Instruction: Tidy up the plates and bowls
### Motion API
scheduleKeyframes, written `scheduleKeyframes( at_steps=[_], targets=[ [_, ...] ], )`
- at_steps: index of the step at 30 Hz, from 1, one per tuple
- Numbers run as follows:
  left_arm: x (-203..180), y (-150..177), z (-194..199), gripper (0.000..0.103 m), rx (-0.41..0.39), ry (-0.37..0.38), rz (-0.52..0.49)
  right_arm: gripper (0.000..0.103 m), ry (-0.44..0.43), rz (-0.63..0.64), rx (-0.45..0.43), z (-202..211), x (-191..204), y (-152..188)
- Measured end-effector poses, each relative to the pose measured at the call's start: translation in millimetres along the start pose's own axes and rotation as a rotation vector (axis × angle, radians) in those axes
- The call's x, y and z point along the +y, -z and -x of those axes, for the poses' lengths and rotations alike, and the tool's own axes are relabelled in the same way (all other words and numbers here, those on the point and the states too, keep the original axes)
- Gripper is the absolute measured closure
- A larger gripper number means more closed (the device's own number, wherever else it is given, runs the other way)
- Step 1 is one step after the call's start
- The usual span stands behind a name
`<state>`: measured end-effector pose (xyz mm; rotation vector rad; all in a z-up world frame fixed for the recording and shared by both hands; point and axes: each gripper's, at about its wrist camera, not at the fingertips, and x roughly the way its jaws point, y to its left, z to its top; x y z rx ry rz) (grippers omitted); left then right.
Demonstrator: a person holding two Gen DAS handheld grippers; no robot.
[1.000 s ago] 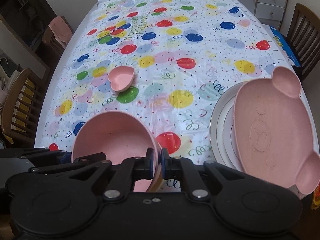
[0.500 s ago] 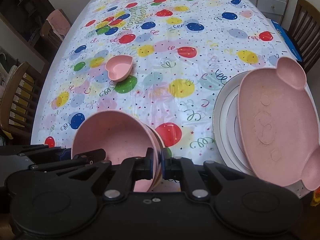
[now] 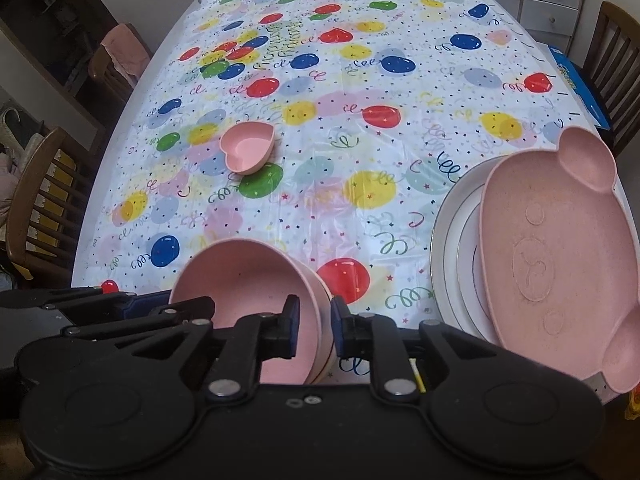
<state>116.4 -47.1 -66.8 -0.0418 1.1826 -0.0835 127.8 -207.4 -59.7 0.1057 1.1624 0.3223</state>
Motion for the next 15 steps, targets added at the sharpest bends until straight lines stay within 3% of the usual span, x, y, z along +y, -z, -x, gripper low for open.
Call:
scheduleKeyframes(
  at_steps=[9, 15],
  targets=[
    [3.0, -10.6, 21.3, 0.085, -0.078, 0.016, -0.024, 0.079, -0.025, 0.022, -0.057, 18.8, 3.7, -13.1],
    [7.4, -21.2, 29.8, 0.072, -0.128, 0.019, -0.034, 0.076, -0.048, 0.038, -0.105, 28.9, 6.3, -28.0]
  ],
)
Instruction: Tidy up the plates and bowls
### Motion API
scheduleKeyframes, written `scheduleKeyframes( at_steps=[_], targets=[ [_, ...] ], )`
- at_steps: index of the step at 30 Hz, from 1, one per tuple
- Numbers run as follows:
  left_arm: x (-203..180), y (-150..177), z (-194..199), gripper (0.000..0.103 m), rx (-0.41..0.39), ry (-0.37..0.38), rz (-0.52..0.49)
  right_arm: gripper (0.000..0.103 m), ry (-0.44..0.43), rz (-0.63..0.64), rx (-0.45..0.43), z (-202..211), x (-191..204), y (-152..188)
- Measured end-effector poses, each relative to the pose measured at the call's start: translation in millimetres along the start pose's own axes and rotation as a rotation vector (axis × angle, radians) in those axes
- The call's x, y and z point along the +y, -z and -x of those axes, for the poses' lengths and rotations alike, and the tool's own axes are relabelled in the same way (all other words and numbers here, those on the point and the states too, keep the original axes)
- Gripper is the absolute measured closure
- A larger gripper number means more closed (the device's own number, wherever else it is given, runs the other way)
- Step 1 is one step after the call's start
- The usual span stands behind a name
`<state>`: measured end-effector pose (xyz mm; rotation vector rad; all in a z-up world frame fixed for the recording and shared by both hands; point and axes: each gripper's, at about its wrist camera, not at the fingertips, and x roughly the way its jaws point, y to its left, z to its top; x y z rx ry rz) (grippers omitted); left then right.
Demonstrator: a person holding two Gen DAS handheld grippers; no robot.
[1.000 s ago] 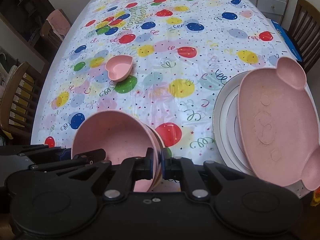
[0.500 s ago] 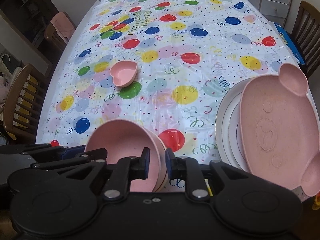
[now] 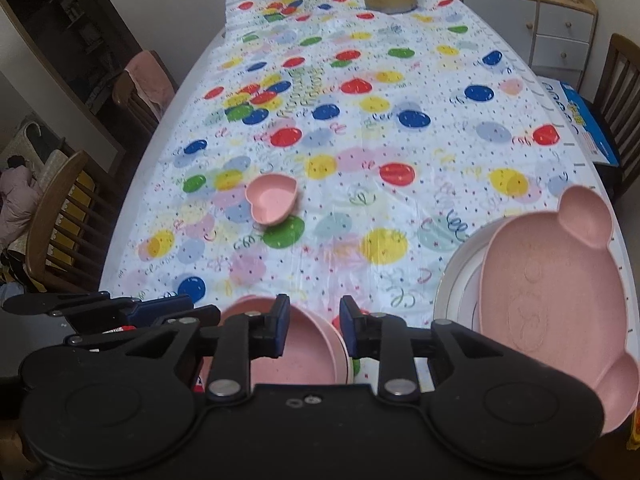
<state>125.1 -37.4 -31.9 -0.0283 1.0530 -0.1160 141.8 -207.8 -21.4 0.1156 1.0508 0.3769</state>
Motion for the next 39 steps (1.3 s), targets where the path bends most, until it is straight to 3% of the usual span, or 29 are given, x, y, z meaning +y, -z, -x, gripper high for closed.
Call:
scheduleKeyframes(
  at_steps=[2, 3, 4, 9, 12, 15, 17, 28, 39],
  targets=[
    [2.8, -3.8, 0.9, 0.062, -0.013, -0.002, -0.001, 0.075, 0.001, 0.004, -0.016, 1.3, 1.2, -5.3],
    [4.9, -5.8, 1.7, 0.049, -0.024, -0.005, 0.002, 0.074, 0.001, 0.003, -0.023, 1.7, 1.6, -8.0],
    [6.7, -7.7, 2.7, 0.043, -0.036, -0.006, 0.002, 0.072, -0.001, 0.0, -0.03, 1.9, 1.8, -10.8],
    [17.4, -19.4, 1.0, 0.043, -0.052, -0.01, -0.002, 0.068, -0.006, 0.003, -0.06, 1.6, 6.0, -23.6],
    [25.7, -26.1, -2.6, 0.042, -0.056, -0.008, -0.001, 0.059, -0.006, 0.006, -0.073, -1.0, 9.1, -29.9],
    [33.5, -32.3, -6.7, 0.036, -0.06, -0.009, 0.0, 0.053, -0.007, 0.005, -0.078, -5.7, 12.6, -35.5],
    [38.5, -36.8, -9.8, 0.036, -0.065, -0.003, -0.002, 0.039, -0.001, 0.004, -0.087, -8.7, 15.2, -38.7],
    [68.7, -61.3, -39.5, 0.028, -0.063, 0.021, 0.019, 0.004, 0.017, -0.041, -0.123, -32.3, 25.3, -61.2],
    [99.9, -77.1, -85.8, 0.028, -0.009, 0.045, 0.049, 0.004, 0.04, -0.173, -0.044, -81.3, 14.3, -83.9]
  ],
)
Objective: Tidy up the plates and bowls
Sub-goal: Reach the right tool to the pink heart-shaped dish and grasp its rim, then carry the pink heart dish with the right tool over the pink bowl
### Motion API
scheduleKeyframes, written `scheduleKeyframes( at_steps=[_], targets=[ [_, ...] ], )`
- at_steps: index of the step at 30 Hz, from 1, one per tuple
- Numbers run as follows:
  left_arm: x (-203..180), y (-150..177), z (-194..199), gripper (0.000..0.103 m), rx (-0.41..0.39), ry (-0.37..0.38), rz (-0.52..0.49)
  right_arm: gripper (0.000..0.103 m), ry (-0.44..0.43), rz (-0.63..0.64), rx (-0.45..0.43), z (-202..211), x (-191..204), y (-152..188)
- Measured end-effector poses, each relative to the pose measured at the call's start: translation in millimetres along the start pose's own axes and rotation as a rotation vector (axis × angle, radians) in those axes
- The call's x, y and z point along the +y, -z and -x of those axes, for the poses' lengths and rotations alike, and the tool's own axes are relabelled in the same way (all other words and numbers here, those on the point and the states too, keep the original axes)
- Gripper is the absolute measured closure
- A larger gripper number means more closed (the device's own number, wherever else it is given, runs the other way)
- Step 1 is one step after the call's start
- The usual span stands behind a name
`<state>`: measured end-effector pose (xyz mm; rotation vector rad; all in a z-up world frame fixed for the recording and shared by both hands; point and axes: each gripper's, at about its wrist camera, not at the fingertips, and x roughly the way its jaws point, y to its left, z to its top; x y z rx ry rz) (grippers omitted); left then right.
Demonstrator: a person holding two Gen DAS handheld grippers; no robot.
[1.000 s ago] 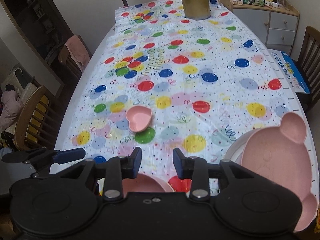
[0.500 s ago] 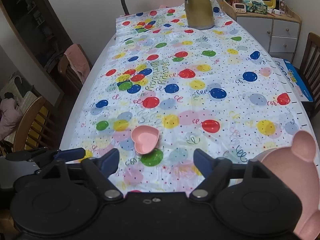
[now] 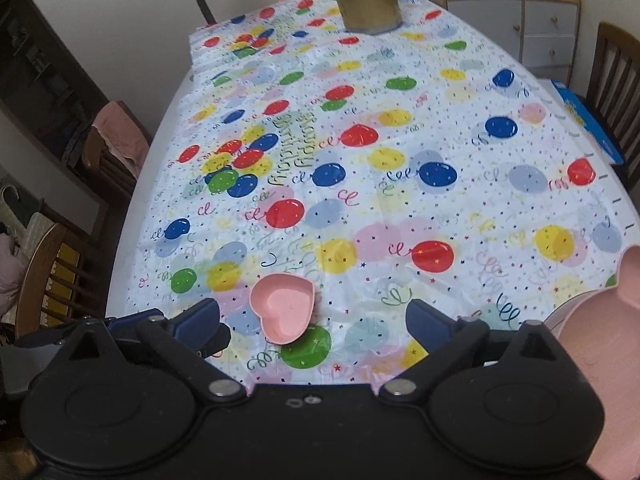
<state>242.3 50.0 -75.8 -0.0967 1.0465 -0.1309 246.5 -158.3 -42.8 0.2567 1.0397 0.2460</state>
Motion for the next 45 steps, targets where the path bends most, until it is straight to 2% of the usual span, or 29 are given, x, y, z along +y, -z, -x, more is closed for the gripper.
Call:
scheduleKeyframes(
  at_steps=[5, 15, 18, 23, 25, 28, 31, 38, 40, 45],
  targets=[
    [9.5, -2.1, -20.6, 0.028, 0.023, 0.012, 0.004, 0.011, 0.02, -0.052, 0.049, -24.5, -5.2, -6.4],
    [13.4, -6.0, -57.1, 0.028, 0.046, 0.039, -0.028, 0.026, 0.058, -0.077, 0.131, -71.0, -2.9, -12.1],
    [14.2, -8.1, -64.3, 0.028, 0.045, 0.046, -0.042, 0.033, 0.059, -0.075, 0.152, -82.8, 0.5, -13.4],
    [19.2, -11.9, -74.6, 0.03, 0.055, 0.063, -0.049, 0.053, 0.058, -0.096, 0.176, -98.1, 0.2, -16.3],
    [20.9, -12.9, -76.8, 0.043, 0.061, 0.08, -0.051, 0.058, 0.056, -0.109, 0.183, -102.5, -1.2, -16.8],
    [24.4, -14.3, -79.4, 0.055, 0.068, 0.105, -0.042, 0.068, 0.046, -0.128, 0.194, -106.8, -3.5, -17.0],
    [26.1, -16.3, -82.0, 0.066, 0.08, 0.135, -0.031, 0.073, 0.035, -0.127, 0.204, -109.8, -3.1, -16.0],
    [22.2, -18.7, -86.6, 0.078, 0.094, 0.162, -0.025, 0.085, 0.038, -0.098, 0.228, -118.3, 2.6, -12.2],
    [19.8, -19.9, -88.5, 0.086, 0.1, 0.163, -0.028, 0.088, 0.037, -0.091, 0.233, -120.3, 3.3, -10.8],
    [16.6, -21.7, -90.8, 0.092, 0.11, 0.165, -0.019, 0.096, 0.04, -0.079, 0.239, -122.1, 5.0, -9.5]
  ],
)
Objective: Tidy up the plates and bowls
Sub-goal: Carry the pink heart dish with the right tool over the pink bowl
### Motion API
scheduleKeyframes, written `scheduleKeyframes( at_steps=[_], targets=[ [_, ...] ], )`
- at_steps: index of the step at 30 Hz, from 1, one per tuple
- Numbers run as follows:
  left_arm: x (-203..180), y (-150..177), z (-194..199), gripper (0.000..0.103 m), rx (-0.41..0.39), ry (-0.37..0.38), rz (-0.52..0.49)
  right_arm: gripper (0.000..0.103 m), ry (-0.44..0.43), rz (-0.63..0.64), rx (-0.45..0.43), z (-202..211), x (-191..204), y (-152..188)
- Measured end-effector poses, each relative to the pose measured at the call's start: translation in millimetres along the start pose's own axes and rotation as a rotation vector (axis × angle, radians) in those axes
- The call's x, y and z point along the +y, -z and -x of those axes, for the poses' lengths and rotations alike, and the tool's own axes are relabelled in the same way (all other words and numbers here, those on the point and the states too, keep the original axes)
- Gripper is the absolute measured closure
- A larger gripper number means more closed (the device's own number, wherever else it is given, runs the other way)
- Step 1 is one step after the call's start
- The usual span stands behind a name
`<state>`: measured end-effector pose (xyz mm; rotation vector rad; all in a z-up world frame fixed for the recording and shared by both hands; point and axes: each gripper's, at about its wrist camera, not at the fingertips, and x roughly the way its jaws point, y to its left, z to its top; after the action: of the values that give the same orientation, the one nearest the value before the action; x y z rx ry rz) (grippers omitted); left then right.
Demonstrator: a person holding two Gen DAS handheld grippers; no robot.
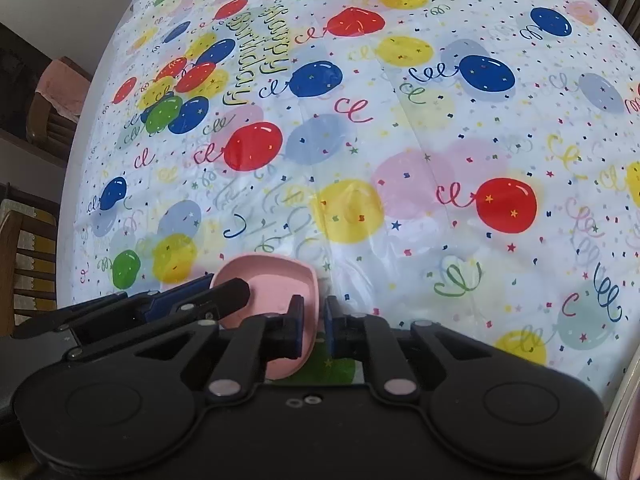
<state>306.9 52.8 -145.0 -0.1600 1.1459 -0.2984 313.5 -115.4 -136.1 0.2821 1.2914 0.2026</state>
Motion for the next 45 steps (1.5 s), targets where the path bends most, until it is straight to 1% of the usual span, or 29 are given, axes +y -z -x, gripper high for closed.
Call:
scheduleKeyframes(
  at_steps=[1, 5, 13, 18, 25, 34, 45],
  targets=[
    [-0.8, -0.1, 0.2, 0.093, 0.001, -0.002, 0.0, 0.099, -0.001, 0.003, 0.0, 0.6, -0.1, 0.4],
    [-2.7, 0.1, 1.8, 0.094, 0.005, -0.002, 0.003, 0.102, 0.008, 0.011, -0.002, 2.1, -0.6, 1.7],
    [-13.3, 4.1, 15.5, 0.094, 0.013, -0.01, 0.002, 0.102, -0.005, 0.015, -0.015, 15.3, -3.3, 5.6],
    [-24.2, 7.2, 31.7, 0.094, 0.011, -0.001, 0.009, 0.102, -0.011, 0.023, -0.02, 30.8, -5.0, 10.6],
    [-46.8, 14.7, 55.0, 0.094, -0.001, -0.006, -0.001, 0.102, -0.032, 0.025, -0.034, 57.0, -12.7, 20.5],
    [-78.7, 32.8, 88.2, 0.094, -0.029, -0.005, 0.007, 0.102, -0.047, 0.043, -0.061, 96.7, -23.0, 41.1],
    [-113.2, 65.3, 127.5, 0.094, -0.079, -0.014, 0.012, 0.102, -0.075, 0.083, -0.103, 143.3, -36.6, 74.3]
  ],
)
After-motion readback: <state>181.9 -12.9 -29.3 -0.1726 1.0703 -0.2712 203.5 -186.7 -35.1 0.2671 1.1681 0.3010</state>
